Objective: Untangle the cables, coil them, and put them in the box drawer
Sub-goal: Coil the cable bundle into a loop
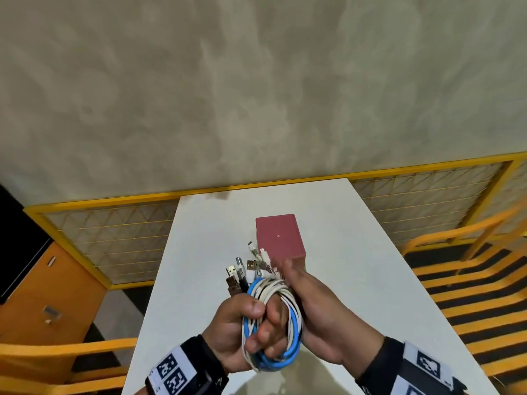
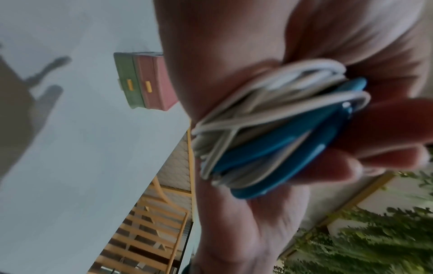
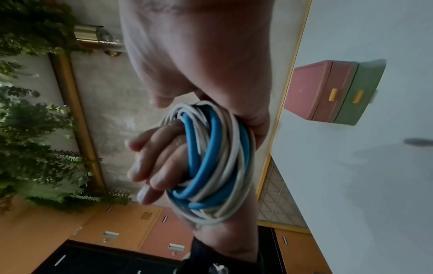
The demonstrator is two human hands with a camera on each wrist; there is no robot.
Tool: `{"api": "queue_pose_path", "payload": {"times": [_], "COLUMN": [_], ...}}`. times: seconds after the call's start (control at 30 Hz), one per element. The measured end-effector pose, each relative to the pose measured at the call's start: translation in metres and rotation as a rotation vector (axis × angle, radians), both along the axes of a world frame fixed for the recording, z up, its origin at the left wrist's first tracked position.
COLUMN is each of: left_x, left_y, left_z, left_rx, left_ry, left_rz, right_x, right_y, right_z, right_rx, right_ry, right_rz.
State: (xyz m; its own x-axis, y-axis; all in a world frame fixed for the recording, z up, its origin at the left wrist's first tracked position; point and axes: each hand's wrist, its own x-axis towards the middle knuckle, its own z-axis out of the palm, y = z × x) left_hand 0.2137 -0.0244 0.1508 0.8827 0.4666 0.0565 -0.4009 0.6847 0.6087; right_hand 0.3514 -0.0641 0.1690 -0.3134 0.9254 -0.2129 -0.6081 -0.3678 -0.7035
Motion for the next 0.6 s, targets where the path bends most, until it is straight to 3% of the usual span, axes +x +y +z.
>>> {"api": "queue_pose_path", "payload": {"times": [0.2, 0.37, 0.6], "left_x": [-0.007, -0.007, -0.015], "left_y": [0.011, 0.021, 0.026], "left_z": [-0.009, -0.022, -0.024], "left_rx": [0.077, 0.152, 0.353], "left_ry": [0.165, 0.270, 0.582], "left_rz": [-0.137, -0.248, 0.066], "right_x": [0.009, 0.007, 0.011], "right_y": [-0.003, -0.004, 0.001], "right_z": [-0.003, -0.014, -0.033], "right_rx": [0.179, 0.163, 0.134], "right_ry": [-0.050, -0.116, -0.277], "right_rz": [0.115, 0.045, -0.096]}}
